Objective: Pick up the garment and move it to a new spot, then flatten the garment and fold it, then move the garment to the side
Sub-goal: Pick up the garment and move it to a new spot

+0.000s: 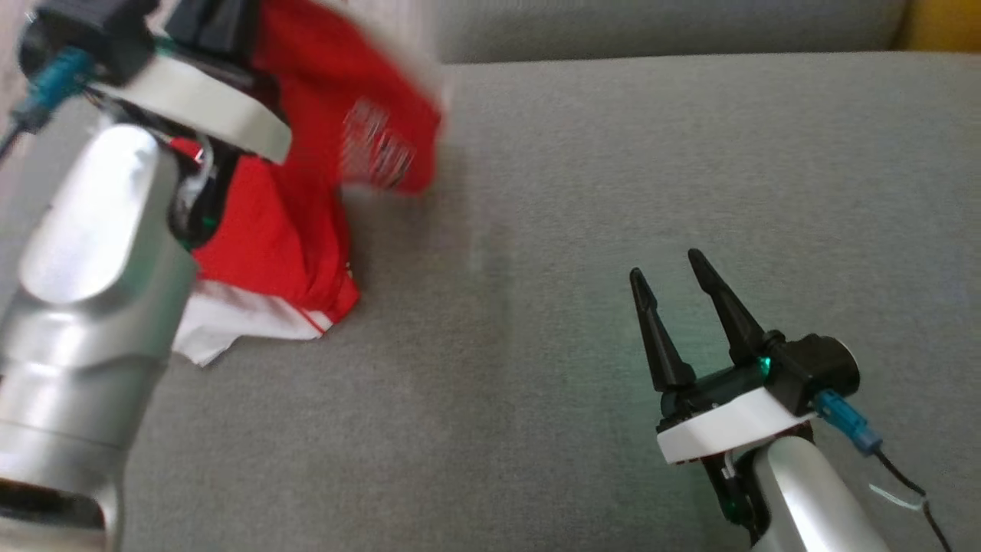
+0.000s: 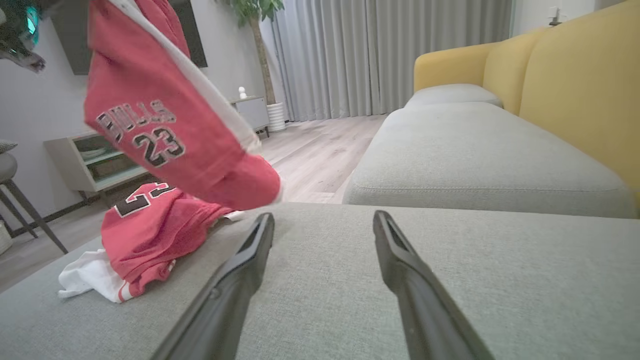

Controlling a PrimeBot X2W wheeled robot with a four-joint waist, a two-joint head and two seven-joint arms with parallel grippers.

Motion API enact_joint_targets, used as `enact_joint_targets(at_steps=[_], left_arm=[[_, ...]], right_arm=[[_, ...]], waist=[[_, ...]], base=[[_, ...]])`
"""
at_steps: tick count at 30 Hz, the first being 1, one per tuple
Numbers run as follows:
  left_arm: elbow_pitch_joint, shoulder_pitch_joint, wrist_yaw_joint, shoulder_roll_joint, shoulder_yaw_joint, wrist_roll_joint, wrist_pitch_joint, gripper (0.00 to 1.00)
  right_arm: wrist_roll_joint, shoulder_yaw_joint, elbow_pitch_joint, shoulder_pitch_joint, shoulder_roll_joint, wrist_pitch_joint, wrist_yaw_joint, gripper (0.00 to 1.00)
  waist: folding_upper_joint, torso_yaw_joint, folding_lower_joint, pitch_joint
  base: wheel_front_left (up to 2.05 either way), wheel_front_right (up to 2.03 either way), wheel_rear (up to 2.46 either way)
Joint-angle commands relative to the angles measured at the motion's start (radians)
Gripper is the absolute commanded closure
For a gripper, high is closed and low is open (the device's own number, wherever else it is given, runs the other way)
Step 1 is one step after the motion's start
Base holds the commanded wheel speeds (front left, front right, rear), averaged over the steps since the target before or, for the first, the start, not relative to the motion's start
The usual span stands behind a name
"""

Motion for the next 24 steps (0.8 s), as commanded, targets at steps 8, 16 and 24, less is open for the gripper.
enact_joint_targets(at_steps=[8, 16, 24], left_arm=[[-0.188, -0.074, 0.005, 0.049, -0.002, -0.025, 0.035, 1.0], [-0.264, -0.067, 0.02, 0.03, -0.043, -0.026, 0.098, 1.0], [-0.256, -0.125, 0.035, -0.006, -0.07, -0.001, 0.101, 1.0]], right_arm=[[0.038, 0.014, -0.056, -0.01, -0.001, -0.011, -0.001, 0.0], [0.077, 0.026, -0.106, -0.031, -0.001, -0.011, -0.001, 0.0], [0.121, 0.059, -0.167, -0.063, -0.001, -0.011, -0.001, 0.0]], waist=[[-0.0001, -0.087, 0.0003, -0.017], [-0.0001, -0.218, 0.0003, 0.025], [-0.0001, -0.389, 0.0003, 0.116]], base=[[0.0, 0.0, 0.0], [0.0, 0.0, 0.0], [0.0, 0.0, 0.0]])
